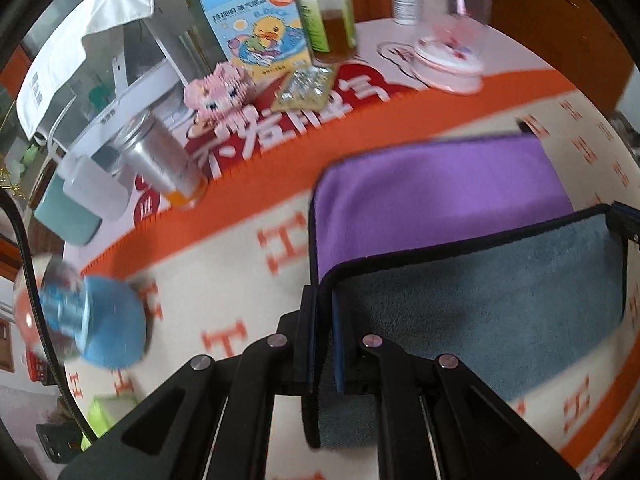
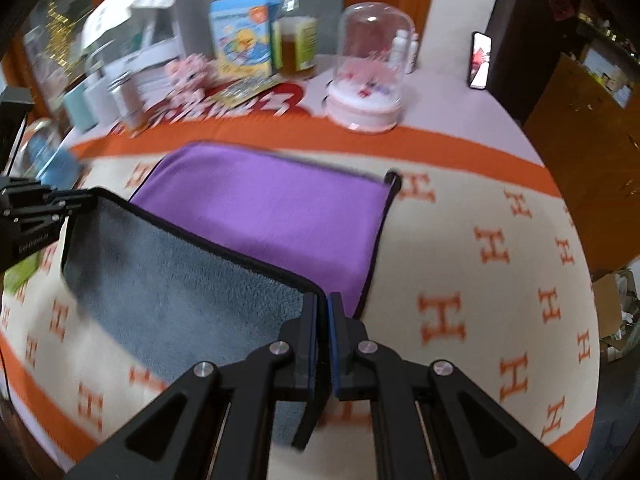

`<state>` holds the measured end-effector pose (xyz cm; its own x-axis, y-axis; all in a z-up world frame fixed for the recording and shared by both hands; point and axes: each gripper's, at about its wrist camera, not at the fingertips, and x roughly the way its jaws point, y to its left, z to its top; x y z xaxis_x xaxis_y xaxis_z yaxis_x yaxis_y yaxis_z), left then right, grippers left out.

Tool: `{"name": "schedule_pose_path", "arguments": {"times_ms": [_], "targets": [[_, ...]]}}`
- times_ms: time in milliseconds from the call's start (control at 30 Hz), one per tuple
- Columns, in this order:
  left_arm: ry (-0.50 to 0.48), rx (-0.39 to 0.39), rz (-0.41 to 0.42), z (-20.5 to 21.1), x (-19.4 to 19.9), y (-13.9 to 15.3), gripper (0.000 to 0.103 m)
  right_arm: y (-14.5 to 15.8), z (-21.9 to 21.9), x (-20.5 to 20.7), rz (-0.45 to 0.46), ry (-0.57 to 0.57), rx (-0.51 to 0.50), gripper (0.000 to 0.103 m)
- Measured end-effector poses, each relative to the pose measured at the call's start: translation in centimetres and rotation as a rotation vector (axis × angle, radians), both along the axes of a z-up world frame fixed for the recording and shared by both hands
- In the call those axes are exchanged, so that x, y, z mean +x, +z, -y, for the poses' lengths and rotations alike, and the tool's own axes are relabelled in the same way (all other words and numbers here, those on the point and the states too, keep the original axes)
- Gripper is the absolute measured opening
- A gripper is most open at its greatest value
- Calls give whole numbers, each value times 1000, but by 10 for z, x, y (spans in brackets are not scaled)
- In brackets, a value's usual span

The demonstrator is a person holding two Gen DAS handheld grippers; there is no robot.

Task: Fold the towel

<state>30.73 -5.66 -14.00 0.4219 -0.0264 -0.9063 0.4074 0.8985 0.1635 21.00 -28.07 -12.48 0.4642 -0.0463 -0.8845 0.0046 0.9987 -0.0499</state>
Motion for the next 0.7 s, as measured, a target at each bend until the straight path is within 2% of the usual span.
{"name": "schedule_pose_path", "arguments": {"times_ms": [133, 300, 700], "targets": [[43, -5, 2, 12, 36, -7, 5, -5, 12, 37, 16, -41, -10, 5], [65, 11, 4, 22, 62, -20, 5, -15, 21, 68, 17, -64, -29, 5], [111, 26, 21, 43, 98, -41, 5, -41, 31, 102, -15, -74, -78, 5]]}}
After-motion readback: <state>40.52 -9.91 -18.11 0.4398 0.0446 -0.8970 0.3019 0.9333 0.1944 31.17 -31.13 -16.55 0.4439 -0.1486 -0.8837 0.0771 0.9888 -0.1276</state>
